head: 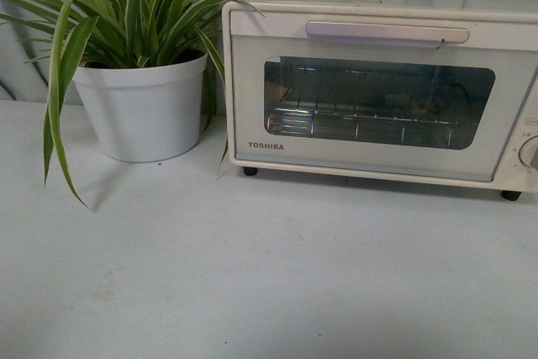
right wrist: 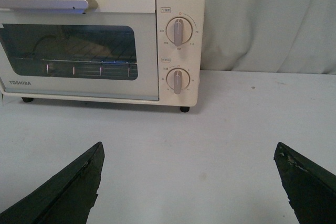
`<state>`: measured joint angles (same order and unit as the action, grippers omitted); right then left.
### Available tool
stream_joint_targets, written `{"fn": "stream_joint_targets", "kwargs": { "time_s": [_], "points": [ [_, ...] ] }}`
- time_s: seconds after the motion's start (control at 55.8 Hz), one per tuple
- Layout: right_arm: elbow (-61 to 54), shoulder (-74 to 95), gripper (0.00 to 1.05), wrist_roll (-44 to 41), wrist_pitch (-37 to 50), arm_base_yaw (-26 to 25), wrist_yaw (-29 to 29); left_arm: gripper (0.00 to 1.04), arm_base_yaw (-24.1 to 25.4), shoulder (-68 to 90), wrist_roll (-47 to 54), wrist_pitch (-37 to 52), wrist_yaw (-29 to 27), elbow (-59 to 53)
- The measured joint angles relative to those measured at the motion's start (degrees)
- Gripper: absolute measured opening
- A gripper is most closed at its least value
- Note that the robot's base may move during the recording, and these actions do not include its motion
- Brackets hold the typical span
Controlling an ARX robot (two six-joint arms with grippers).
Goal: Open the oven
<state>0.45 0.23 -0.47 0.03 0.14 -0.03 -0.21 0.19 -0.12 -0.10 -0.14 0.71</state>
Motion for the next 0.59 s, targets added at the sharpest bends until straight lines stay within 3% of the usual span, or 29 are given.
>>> {"fn": "stream_joint_targets", "kwargs": {
  "time_s": [0.502,0.592],
  "points": [
    [0.00,0.00,0.95,0.00,0.00,0.00,0.00,0.98,0.00,0.00,-0.04,0.00,-0.07,0.00],
    [0.00,0.00,0.95,0.00,0.00,0.00,0.00,0.98,-2.82,2.75,-5.09,-4.22,-8.48,1.20]
  ]
}}
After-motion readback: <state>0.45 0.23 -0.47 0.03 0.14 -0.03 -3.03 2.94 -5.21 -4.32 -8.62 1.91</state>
